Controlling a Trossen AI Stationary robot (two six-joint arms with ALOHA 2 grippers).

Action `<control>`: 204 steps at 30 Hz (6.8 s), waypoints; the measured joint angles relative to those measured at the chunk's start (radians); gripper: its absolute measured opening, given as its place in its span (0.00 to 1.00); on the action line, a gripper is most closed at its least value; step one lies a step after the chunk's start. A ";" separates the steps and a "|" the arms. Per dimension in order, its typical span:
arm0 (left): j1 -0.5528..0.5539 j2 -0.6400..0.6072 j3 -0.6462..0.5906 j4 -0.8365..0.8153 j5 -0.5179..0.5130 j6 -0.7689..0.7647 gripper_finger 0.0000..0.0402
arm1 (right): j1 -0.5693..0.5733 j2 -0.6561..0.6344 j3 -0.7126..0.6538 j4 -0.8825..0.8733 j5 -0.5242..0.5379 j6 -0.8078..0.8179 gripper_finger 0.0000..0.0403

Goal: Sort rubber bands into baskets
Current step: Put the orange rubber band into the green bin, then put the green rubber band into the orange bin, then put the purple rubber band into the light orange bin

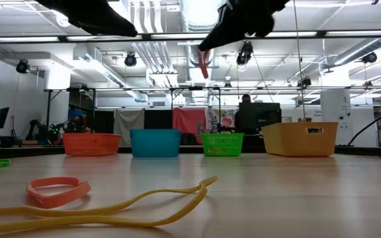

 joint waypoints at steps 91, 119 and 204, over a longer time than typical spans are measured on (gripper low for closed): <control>0.232 0.130 0.151 -1.005 0.579 -0.570 0.42 | -0.435 -0.080 -0.030 -0.114 -0.099 0.219 0.29; 0.168 0.187 -0.187 -0.789 0.634 -0.619 0.21 | -0.403 -0.078 -0.030 -0.129 -0.099 0.218 0.27; 1.031 0.231 0.353 -0.667 0.291 0.090 0.32 | -0.126 -0.088 -0.030 -0.604 -0.521 0.590 0.32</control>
